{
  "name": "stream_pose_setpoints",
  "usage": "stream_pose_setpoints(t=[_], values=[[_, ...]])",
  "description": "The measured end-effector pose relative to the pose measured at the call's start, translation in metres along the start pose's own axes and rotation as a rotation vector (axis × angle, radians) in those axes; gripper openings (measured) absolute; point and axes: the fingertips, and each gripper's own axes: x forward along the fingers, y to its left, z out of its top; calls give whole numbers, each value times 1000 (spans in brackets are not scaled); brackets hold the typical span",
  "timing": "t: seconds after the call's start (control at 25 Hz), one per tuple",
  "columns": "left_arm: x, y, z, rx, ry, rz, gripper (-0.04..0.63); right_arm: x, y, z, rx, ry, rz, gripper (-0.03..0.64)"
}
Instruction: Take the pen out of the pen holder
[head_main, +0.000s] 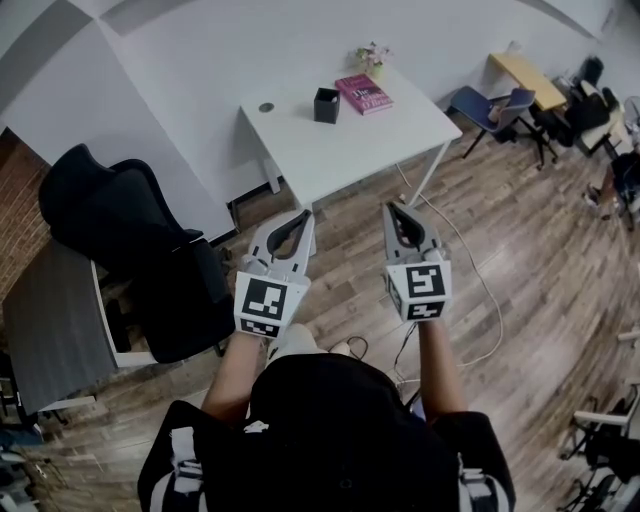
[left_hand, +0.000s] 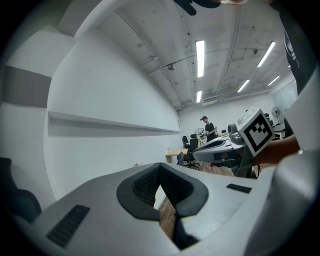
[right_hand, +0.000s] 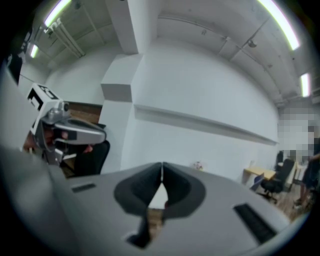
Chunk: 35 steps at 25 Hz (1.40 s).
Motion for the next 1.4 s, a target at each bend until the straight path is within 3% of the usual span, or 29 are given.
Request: stream_pose_setpoints(t=[0.6, 0.92, 1.08, 1.4], values=[[49, 13, -3, 6, 8, 17, 20, 43, -29, -18, 23, 28, 21, 35], [97, 50, -11, 6, 12, 1, 20, 99, -44, -16, 31, 36, 17, 34], [125, 73, -19, -2, 15, -5, 20, 130, -54, -21, 39, 90, 12, 35], [176, 118, -25, -16, 22, -37, 20, 199, -67, -10, 23, 75, 10, 35]])
